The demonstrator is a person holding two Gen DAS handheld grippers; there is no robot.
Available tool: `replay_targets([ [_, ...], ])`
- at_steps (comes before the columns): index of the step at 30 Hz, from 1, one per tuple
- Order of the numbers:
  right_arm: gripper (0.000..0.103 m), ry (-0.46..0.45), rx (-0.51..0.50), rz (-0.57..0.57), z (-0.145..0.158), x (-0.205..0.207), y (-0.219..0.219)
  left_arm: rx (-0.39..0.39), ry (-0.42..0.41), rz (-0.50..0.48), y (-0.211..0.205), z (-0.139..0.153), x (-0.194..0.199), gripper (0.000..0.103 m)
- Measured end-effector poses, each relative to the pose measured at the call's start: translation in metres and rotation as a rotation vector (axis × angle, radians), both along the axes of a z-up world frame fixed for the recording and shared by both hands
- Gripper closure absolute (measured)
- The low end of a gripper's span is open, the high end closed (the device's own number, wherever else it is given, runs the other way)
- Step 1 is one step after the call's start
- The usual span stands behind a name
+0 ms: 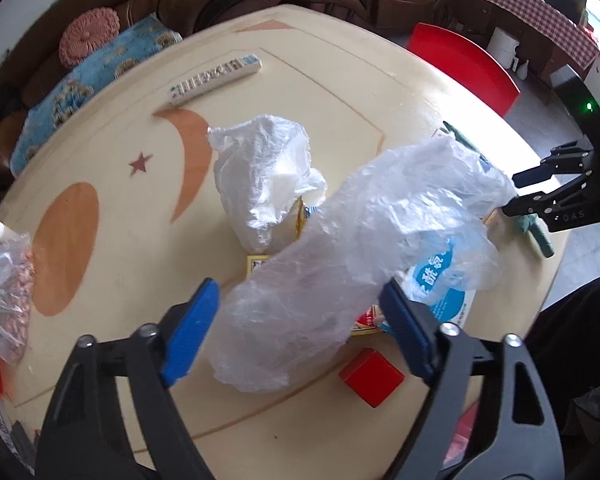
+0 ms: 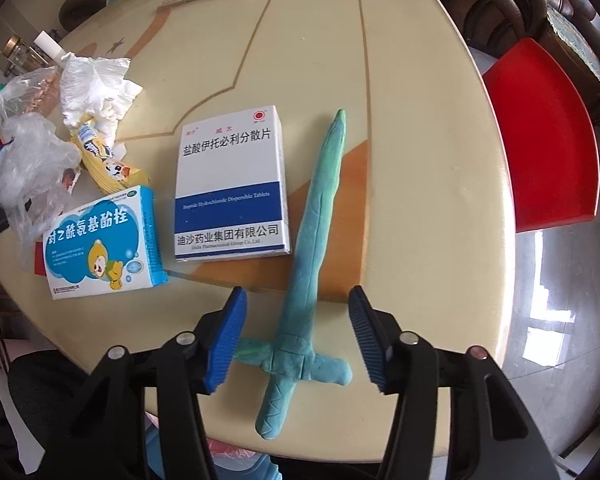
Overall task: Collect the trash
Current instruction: 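Grasp the clear plastic bag with the left tool while the right tool grasps the teal sword, then lift the plastic bag with the left tool while the right tool lifts the sword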
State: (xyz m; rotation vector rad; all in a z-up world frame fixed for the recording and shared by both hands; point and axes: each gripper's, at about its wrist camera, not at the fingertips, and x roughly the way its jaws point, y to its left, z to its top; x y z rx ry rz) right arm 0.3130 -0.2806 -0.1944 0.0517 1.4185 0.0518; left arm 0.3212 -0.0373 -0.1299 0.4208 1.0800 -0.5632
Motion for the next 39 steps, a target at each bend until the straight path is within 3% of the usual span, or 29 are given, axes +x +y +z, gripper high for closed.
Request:
replay_targets([
  [12,0.059,0.009,-0.069,0.009,-0.002,0.006,0.024,0.015,0.033,0.048,-0.001,0.001,-0.001,0.042],
  [13,0.064,0.009,-0.07,0.0,-0.002,0.006,0.025,0.02,0.032,0.056,0.0,0.001,-0.001,0.045],
  [14,0.076,0.008,-0.069,-0.01,-0.003,0.008,0.024,0.021,0.033,0.067,0.001,0.002,-0.001,0.045],
  [16,0.085,0.011,-0.053,-0.027,-0.001,0.007,0.014,0.003,0.041,0.092,0.008,0.007,-0.001,0.053],
  [27,0.086,-0.006,-0.03,-0.048,0.006,0.005,0.004,-0.054,0.067,0.185,0.035,0.016,-0.002,0.067],
  [31,0.086,-0.02,-0.041,-0.063,0.011,-0.004,-0.002,-0.064,0.065,0.212,0.041,0.017,-0.004,0.08],
  [33,0.086,-0.026,-0.033,-0.07,0.015,-0.005,-0.004,-0.09,0.088,0.218,0.045,0.017,-0.003,0.082],
  [34,0.086,-0.028,-0.032,-0.074,0.017,-0.006,-0.005,-0.1,0.09,0.216,0.046,0.017,-0.004,0.088],
  [39,0.086,-0.026,-0.023,-0.085,0.013,-0.01,-0.009,-0.118,0.087,0.228,0.049,0.018,-0.005,0.095],
])
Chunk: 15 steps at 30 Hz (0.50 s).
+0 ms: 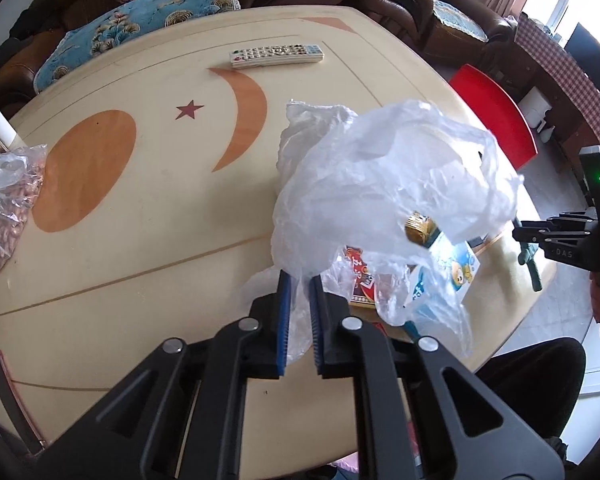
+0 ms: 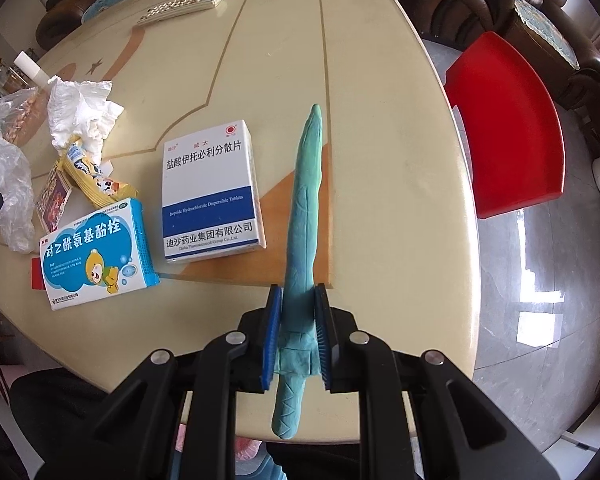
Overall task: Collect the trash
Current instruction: 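Lift the plastic bag with the left tool while the right tool lifts the sword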
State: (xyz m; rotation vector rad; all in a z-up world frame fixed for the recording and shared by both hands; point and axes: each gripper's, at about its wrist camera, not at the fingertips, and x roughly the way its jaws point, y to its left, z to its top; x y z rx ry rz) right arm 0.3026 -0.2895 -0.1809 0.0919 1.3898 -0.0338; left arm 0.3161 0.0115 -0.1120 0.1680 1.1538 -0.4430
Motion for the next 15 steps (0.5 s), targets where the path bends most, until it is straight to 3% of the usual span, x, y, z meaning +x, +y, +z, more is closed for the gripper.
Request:
replay_targets([
  [8,0.086,-0.018,0.025,-0.013,-0.004,-0.004,-0.01,-0.022,-0.036,0.013,0.002,0.011,-0.007,0.097],
  [15,0.086,-0.07,0.023,-0.003,0.016,-0.014,-0.01,-0.018,-0.065,0.028,0.003,0.02,-0.018,0.097],
])
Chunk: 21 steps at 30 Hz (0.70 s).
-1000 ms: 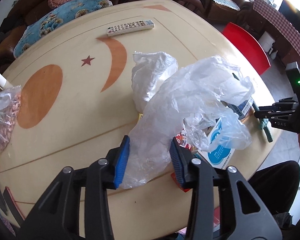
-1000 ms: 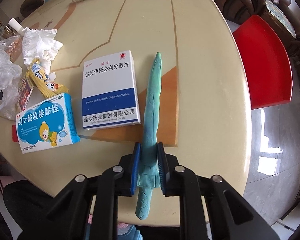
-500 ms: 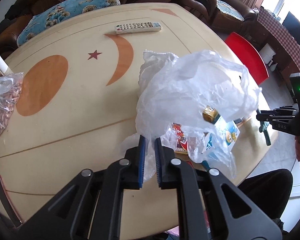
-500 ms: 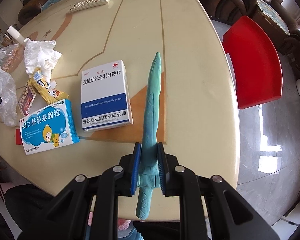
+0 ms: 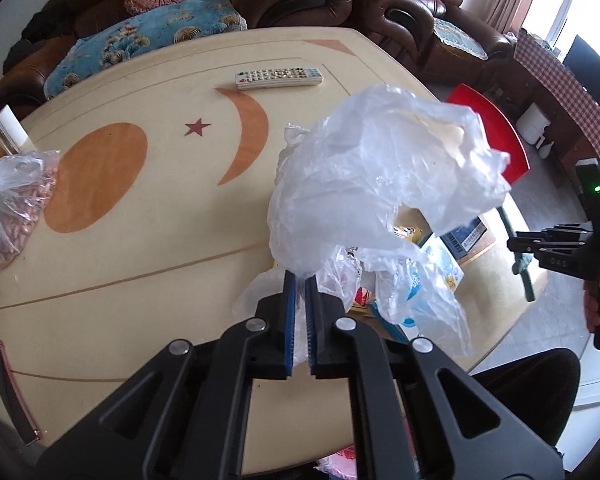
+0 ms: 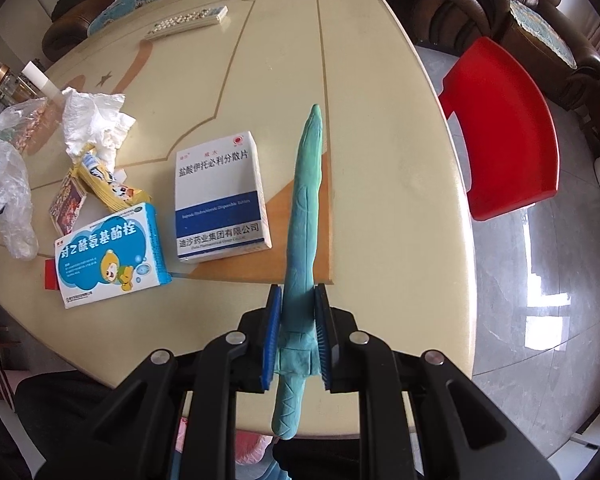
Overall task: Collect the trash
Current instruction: 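Lift the plastic bag with the left tool while the right tool lifts the sword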
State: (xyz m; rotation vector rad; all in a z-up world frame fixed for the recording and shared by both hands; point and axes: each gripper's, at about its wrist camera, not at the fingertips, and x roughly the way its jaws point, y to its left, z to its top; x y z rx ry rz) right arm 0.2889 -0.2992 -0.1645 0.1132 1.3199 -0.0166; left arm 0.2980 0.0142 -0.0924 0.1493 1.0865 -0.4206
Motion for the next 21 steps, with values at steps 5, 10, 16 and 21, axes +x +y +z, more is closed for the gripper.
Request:
replay_targets([
  [5,0.086,-0.046,0.006,0.004,0.02,-0.015,0.0,-0.012,-0.028,-0.003,0.002,0.011,-0.013,0.097],
  [10,0.086,-0.101,0.017,0.028,0.047,-0.03,0.007,-0.02,-0.066,0.0,0.005,0.027,-0.028,0.097],
  [16,0.086,-0.17,0.039,0.088,0.08,-0.056,0.031,-0.027,-0.117,-0.003,0.006,0.052,-0.056,0.097],
  [21,0.086,-0.229,0.066,0.148,0.108,-0.083,0.055,-0.028,-0.155,-0.004,0.009,0.069,-0.087,0.097],
])
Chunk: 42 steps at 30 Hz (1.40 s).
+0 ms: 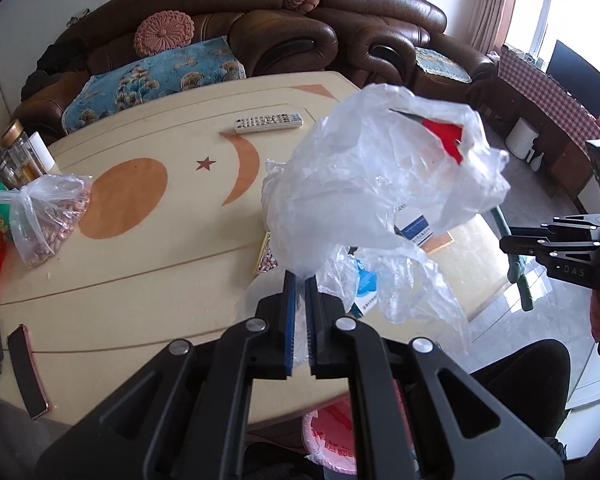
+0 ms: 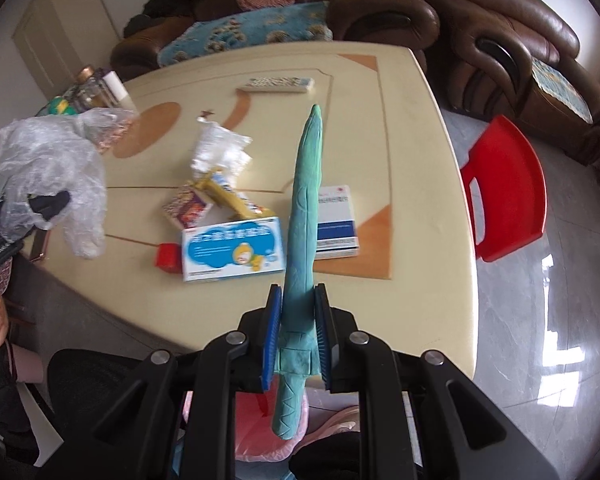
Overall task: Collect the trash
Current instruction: 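Lift the plastic bag with the left tool while the right tool lifts the sword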
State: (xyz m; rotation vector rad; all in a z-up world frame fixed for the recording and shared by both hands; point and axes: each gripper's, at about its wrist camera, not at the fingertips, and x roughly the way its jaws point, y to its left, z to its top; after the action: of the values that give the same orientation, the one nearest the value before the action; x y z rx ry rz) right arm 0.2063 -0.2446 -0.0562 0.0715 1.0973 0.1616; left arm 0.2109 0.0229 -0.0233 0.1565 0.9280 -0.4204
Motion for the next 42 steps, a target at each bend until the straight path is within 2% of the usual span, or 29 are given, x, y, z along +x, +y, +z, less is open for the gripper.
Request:
replay_targets([
  [7,0.086,-0.065,0.014,0.064,0.031,-0.046,0.026,-0.007,-0.041,-0.01,0.0,0.017,-0.044,0.097],
  [14,0.086,-0.084,0.023,0.119,0.039,-0.082,0.048,-0.023,-0.064,-0.023,0.0,0.025,-0.084,0.096],
  [21,0.086,-0.096,0.018,0.171,0.044,-0.115,0.068,-0.023,-0.054,-0.041,-0.003,0.018,-0.111,0.096],
  [32,0.086,-0.048,0.025,0.192,0.014,-0.144,0.077,-0.016,-0.018,-0.072,-0.011,-0.006,-0.141,0.096],
  [42,0.086,0.036,0.025,0.184,-0.031,-0.159,0.075,-0.011,0.076,-0.104,-0.022,-0.061,-0.16,0.096],
])
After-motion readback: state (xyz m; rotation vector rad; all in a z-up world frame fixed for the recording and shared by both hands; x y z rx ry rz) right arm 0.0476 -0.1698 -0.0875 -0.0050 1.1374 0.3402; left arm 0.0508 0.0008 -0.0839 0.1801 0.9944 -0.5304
